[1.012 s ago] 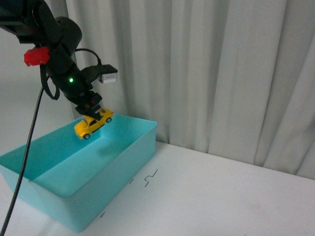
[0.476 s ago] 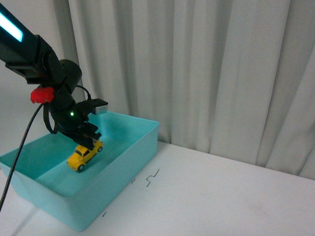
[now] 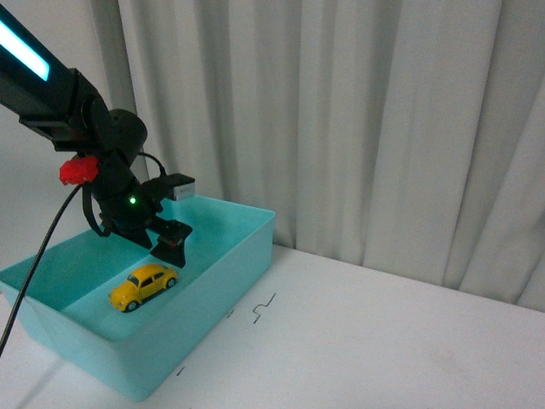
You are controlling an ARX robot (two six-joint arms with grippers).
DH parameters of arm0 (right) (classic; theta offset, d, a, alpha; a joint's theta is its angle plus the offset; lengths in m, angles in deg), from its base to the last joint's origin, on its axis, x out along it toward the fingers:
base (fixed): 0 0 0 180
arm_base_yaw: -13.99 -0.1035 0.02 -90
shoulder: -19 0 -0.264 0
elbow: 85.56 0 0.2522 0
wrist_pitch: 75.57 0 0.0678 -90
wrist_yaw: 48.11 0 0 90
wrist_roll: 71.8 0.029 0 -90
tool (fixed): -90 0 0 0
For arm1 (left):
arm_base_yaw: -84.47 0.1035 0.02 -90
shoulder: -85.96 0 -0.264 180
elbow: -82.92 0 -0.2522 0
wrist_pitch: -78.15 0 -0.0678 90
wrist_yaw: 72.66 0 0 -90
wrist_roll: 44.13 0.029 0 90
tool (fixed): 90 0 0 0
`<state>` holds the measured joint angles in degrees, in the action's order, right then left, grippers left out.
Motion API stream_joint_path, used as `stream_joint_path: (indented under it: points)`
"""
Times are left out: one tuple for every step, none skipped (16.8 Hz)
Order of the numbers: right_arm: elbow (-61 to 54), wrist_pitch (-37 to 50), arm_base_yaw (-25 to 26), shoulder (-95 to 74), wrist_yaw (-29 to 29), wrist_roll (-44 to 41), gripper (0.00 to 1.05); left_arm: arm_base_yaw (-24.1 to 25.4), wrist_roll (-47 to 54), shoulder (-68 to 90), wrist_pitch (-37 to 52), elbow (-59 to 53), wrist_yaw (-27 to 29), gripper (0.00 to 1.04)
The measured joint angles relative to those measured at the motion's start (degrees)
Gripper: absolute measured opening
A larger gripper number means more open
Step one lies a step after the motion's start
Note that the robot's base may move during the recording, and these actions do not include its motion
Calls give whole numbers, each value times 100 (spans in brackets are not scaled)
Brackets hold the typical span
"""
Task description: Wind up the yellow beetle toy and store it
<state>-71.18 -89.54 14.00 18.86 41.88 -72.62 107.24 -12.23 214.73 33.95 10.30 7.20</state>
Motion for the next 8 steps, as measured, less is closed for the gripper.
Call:
stream_joint_path:
  points:
    - [0, -2, 0, 0, 0, 0, 98, 11, 0, -122, 142, -20, -203, 100]
    - [0, 0, 0, 0, 0, 0, 98, 17, -17, -240, 278, -57, -304, 98]
    - [0, -2, 0, 0, 0, 0, 98, 35, -55, -483, 605, -160, -505, 98]
    - [0, 0, 0, 0, -2, 0, 98, 90, -109, -802, 894, -317, -734, 98]
    - [0, -2, 0, 0, 0, 0, 98, 173, -199, -1233, 1180, -507, -953, 98]
    - [0, -2, 0, 0, 0, 0, 98, 273, -251, -1672, 1421, -710, -1154, 98]
    - [0, 0, 0, 0, 0, 0, 98, 382, -352, -2105, 1606, -957, -1320, 98]
    - [0, -2, 0, 0, 0, 0, 98, 501, -417, -2439, 1685, -1174, -1495, 98]
